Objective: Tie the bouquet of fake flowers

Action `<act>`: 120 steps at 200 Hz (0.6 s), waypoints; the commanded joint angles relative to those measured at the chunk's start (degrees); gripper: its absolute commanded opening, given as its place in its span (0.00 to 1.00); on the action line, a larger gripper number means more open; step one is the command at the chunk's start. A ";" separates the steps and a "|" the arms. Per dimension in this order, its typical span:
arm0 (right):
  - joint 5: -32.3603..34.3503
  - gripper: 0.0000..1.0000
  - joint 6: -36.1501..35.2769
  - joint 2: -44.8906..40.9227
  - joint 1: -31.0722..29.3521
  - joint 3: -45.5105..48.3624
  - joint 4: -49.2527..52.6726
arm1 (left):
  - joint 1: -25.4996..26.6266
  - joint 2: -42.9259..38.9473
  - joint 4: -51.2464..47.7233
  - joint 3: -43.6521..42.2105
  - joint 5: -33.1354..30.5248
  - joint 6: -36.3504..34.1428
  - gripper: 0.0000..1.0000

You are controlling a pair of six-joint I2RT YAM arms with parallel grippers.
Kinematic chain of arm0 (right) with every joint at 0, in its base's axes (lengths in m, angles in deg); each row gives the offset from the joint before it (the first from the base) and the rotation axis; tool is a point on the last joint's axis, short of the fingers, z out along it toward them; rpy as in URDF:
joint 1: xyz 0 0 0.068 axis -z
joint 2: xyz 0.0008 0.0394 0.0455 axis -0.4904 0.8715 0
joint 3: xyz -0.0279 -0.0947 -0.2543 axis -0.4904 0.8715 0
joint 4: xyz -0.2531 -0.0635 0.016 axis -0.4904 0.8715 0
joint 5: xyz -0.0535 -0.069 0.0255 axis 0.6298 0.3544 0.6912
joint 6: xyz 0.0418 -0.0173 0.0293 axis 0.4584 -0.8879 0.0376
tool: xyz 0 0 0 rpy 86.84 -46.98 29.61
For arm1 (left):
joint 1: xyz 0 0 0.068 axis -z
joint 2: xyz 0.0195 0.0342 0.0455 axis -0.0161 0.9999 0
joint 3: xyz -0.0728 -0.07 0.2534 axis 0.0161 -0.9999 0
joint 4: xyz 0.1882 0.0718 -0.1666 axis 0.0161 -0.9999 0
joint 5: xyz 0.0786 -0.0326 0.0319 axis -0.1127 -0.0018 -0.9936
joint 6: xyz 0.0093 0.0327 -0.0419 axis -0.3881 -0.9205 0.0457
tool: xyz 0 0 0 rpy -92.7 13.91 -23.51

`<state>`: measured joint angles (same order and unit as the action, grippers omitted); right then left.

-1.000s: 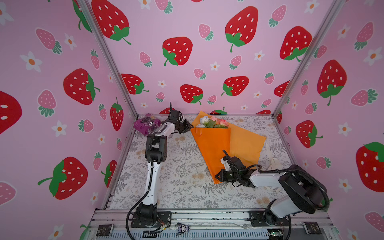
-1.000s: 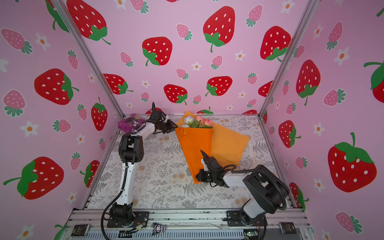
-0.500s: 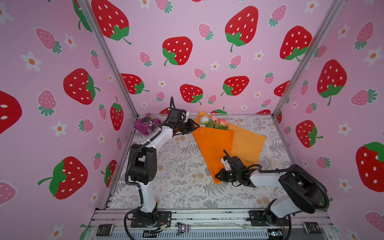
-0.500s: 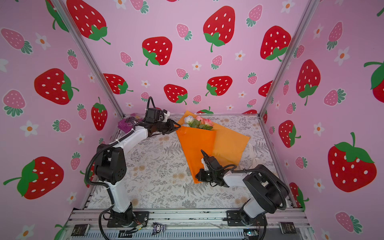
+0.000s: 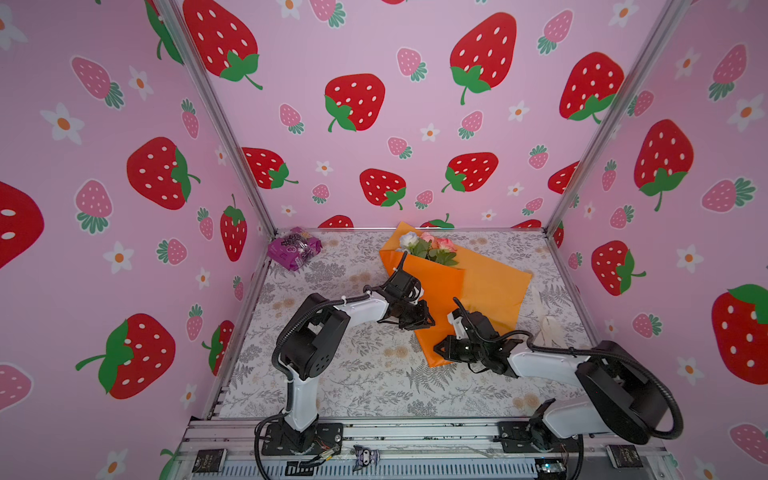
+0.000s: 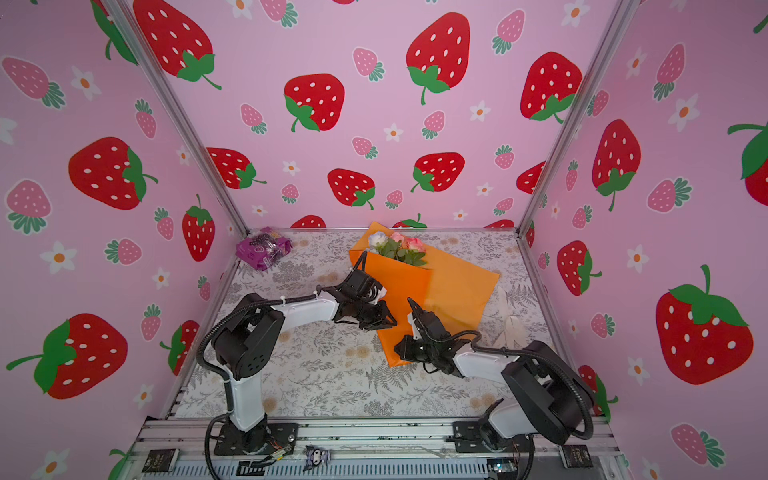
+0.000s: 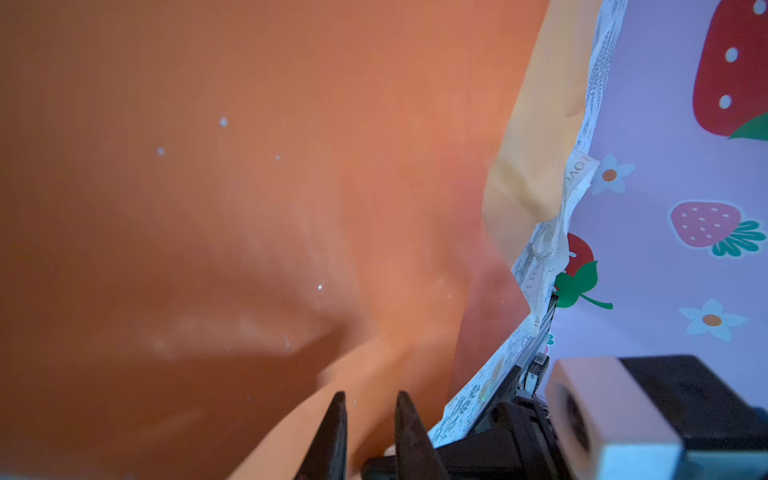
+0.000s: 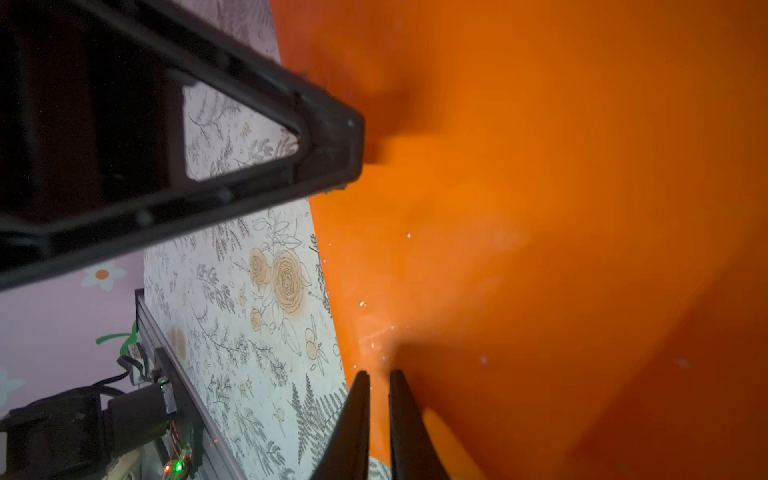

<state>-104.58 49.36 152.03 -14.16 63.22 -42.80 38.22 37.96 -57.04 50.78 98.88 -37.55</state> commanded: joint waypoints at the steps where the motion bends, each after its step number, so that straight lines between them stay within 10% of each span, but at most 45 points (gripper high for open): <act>1: 6.30 0.19 1.50 -7.71 4.56 3.09 7.72 | 1.37 -0.27 1.49 -0.15 -0.70 0.92 0.22; 80: 1.28 0.22 -13.32 -17.00 37.43 3.71 24.25 | 8.67 5.73 -3.18 7.65 4.58 -5.36 0.17; 120: -6.35 0.28 -18.21 -12.90 44.70 1.81 21.46 | 10.19 8.54 -3.87 9.20 5.76 -5.12 0.17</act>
<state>-105.22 36.35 136.95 28.20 67.50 -21.97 48.03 44.39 -58.22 56.99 102.68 -41.66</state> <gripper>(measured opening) 0.265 0.172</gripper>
